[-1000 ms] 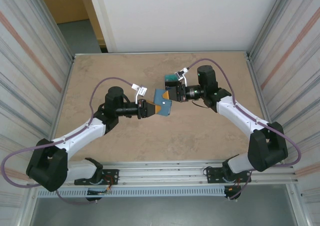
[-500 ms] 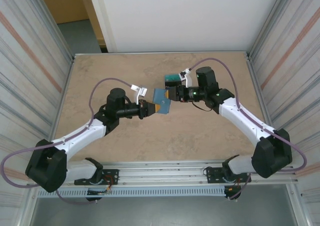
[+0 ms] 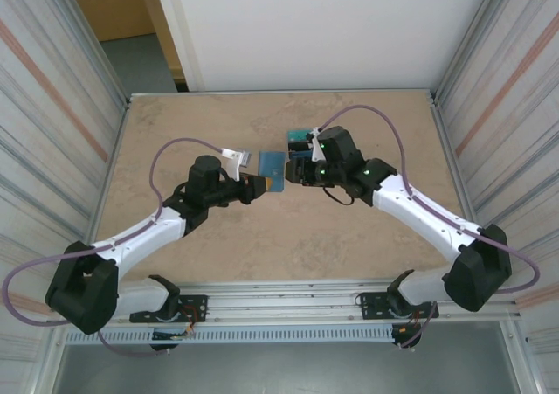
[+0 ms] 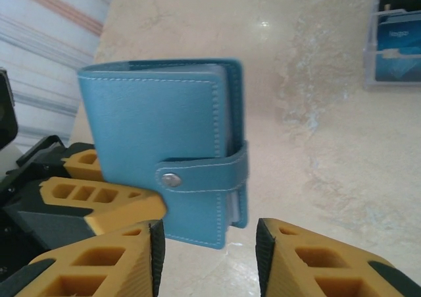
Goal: Take the credit cards out of the card holder
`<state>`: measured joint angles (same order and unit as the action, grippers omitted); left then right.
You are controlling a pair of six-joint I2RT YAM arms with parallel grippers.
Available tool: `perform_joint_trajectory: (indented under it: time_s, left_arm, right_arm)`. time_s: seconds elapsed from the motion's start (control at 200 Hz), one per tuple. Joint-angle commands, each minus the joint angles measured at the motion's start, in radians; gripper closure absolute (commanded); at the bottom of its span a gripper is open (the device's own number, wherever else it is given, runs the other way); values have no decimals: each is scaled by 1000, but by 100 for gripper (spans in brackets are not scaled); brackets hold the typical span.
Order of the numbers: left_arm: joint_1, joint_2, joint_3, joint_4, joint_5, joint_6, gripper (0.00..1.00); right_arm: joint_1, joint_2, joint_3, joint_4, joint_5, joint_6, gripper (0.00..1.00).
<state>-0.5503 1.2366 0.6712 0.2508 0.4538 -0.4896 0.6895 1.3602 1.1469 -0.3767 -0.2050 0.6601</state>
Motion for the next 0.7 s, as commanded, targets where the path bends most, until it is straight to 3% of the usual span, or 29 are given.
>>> perform_joint_trajectory:
  time_s: [0.0, 0.692]
  left_arm:
    - [-5, 5, 2, 15, -28, 24, 100]
    - [-9, 21, 3, 31, -19, 17, 100]
  right_arm:
    - [32, 45, 67, -16, 31, 38, 59]
    - [55, 208, 154, 9, -25, 64, 65]
